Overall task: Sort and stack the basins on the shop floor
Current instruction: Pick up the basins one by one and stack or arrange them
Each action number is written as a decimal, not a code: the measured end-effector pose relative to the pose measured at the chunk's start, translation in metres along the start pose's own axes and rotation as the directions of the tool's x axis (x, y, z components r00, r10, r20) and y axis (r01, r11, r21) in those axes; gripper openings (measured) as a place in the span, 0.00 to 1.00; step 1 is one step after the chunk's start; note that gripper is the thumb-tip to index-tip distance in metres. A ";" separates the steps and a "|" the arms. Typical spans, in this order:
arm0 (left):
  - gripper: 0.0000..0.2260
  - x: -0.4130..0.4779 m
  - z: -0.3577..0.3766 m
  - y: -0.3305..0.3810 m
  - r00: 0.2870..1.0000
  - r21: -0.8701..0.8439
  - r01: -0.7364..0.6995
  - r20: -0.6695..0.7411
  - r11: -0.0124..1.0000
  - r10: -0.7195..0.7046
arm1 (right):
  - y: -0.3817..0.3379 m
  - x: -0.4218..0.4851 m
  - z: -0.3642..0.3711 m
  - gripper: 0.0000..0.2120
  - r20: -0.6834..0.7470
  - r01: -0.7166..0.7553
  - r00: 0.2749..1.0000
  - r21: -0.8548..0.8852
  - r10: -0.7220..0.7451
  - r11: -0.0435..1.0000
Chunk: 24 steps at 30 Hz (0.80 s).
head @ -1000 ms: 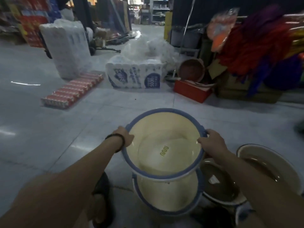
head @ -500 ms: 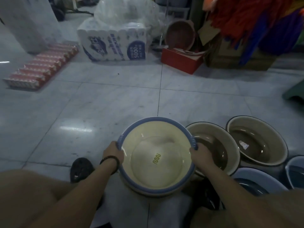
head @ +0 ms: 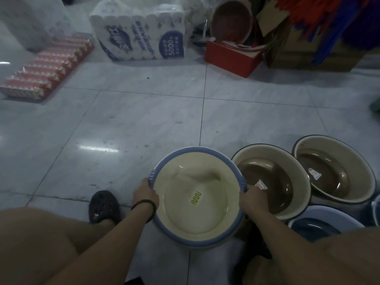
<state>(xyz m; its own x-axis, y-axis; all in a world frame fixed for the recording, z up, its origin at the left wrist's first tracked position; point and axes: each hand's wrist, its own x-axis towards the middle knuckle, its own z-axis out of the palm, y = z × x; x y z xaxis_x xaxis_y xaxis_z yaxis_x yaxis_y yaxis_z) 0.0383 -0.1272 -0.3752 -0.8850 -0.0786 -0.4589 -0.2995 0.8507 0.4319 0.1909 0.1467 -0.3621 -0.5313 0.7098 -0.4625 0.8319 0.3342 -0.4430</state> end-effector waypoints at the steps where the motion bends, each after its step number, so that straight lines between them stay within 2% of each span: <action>1: 0.09 0.001 0.000 -0.001 1.000 -0.006 0.002 0.008 1.000 -0.002 | -0.002 0.002 0.001 0.12 0.001 -0.006 1.000 -0.011 0.006 1.000; 5: 0.11 0.014 -0.011 -0.007 0.999 -0.054 -0.004 0.041 0.999 0.007 | -0.019 0.008 0.002 0.10 0.020 -0.029 0.999 -0.018 0.029 0.999; 11: 0.15 0.038 -0.032 -0.014 0.997 -0.126 0.002 0.071 0.992 0.007 | -0.043 0.023 0.009 0.08 0.080 0.058 0.995 0.013 -0.059 0.998; 16: 0.19 0.035 -0.051 -0.017 0.979 -0.206 0.037 0.202 0.978 0.006 | -0.063 0.017 0.014 0.15 0.128 -0.038 0.991 -0.003 0.038 0.999; 18: 0.21 0.030 -0.064 -0.005 0.968 -0.146 -0.018 0.243 0.989 0.053 | -0.078 -0.002 0.014 0.17 0.118 -0.012 0.993 -0.069 0.020 0.998; 20: 0.26 0.019 -0.084 0.004 0.948 -0.008 -0.122 0.295 0.992 0.119 | -0.098 -0.027 0.008 0.19 0.024 0.115 0.993 -0.191 -0.113 0.975; 22: 0.28 0.002 -0.114 0.004 0.931 0.125 -0.247 0.306 0.961 0.199 | -0.123 -0.052 -0.001 0.19 -0.024 0.319 0.939 -0.311 -0.343 0.895; 24: 0.24 -0.017 -0.154 -0.005 0.928 0.219 -0.334 0.250 0.917 0.278 | -0.158 -0.079 -0.010 0.17 -0.011 0.465 0.875 -0.262 -0.485 0.845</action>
<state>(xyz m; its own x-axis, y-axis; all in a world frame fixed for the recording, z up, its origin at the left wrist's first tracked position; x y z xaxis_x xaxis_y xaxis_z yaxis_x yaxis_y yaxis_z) 0.0000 -0.2102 -0.2497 -0.8151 0.2934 -0.4995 0.0987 0.9200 0.3793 0.1030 0.0439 -0.2476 -0.8663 0.4655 -0.1812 0.4980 0.7755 -0.3881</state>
